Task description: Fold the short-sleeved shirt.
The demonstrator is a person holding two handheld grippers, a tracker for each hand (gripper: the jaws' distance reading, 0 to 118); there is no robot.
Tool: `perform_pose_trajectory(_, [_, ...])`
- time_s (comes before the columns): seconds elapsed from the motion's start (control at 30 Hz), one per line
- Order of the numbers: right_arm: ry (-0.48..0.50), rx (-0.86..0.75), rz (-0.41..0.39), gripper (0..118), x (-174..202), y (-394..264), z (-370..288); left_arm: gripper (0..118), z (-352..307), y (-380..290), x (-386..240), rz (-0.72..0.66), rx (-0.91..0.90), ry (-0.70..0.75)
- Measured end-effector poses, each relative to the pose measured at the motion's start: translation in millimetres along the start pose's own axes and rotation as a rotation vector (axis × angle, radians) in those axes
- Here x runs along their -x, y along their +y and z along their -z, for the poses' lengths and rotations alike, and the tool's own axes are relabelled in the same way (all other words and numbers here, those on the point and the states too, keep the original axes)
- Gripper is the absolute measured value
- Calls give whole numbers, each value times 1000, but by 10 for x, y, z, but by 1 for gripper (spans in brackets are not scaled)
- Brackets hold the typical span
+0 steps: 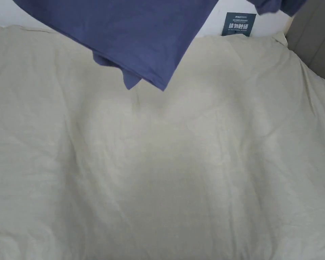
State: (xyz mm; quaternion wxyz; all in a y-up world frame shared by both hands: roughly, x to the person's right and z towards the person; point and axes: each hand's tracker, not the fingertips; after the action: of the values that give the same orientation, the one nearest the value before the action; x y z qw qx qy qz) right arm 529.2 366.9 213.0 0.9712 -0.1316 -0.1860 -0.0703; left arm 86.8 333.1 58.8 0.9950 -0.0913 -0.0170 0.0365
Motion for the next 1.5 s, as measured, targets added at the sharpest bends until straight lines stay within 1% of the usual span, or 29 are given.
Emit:
perform_pose_trajectory(0.17, [-25,17,16,8,9,-18,257,6,303,-211,-124,109,-8,19])
perform_pose_trajectory(0.27, [-40,55,20,8,5,-311,539,6,477,-550,-128,128,22,1])
perform_pose_trajectory(0.33, [-43,126,4,8,-56,-533,752,6,575,-866,-116,137,93,-9])
perform_pose_trajectory(0.43, [-27,216,-1,8,-145,-1021,970,6,600,-1410,-55,169,181,-55])
perform_pose_trajectory(0.5, [-24,300,0,8,-199,-1477,1015,6,584,-1814,46,173,251,-66])
perform_pose_trajectory(0.57, [-25,370,9,8,-295,-1892,1063,6,494,-2216,152,142,315,-94])
perform_pose_trajectory(0.63, [-21,436,20,7,-370,-2323,1015,6,366,-2611,263,116,386,-104])
perform_pose_trajectory(0.67, [-20,470,21,8,-432,-2545,978,6,187,-2827,307,124,423,-107])
perform_pose_trajectory(0.8, [4,572,98,8,-717,-3288,720,6,-236,-3561,570,126,561,-119])
perform_pose_trajectory(0.87, [14,578,89,8,-833,-3577,510,6,-467,-3843,698,100,607,-119])
perform_pose_trajectory(0.93, [23,579,77,7,-915,-3829,253,6,-730,-4030,794,70,624,-121])
perform_pose_trajectory(1.0, [30,594,78,7,-938,-4056,-57,6,-1006,-4181,864,82,629,-125])
perform_pose_trajectory(1.1, [37,617,117,7,-1025,-4355,-434,6,-1386,-4325,952,101,632,-117])
perform_pose_trajectory(1.17, [33,632,134,7,-1075,-4504,-646,6,-1582,-4409,1027,88,644,-112])
perform_pose_trajectory(1.27, [30,637,178,9,-1129,-4666,-852,7,-1726,-4509,1112,70,675,-100])
perform_pose_trajectory(1.3, [29,622,214,16,-1141,-4689,-908,13,-1743,-4521,1113,56,677,-94])
perform_pose_trajectory(1.33, [28,616,224,27,-1149,-4691,-948,25,-1753,-4503,1112,48,673,-80])
perform_pose_trajectory(1.37, [22,602,213,51,-1154,-4675,-993,60,-1766,-4473,1119,41,654,-66])
perform_pose_trajectory(1.4, [12,566,202,72,-1157,-4630,-1032,83,-1771,-4412,1132,28,612,-76])
perform_pose_trajectory(1.43, [-4,528,177,89,-1148,-4572,-1075,99,-1774,-4359,1137,18,575,-91])
perform_pose_trajectory(1.47, [-6,476,141,105,-1124,-4485,-1136,112,-1789,-4263,1131,12,527,-101])
perform_pose_trajectory(1.5, [-4,414,100,112,-1088,-4382,-1209,117,-1807,-4153,1116,14,473,-113])
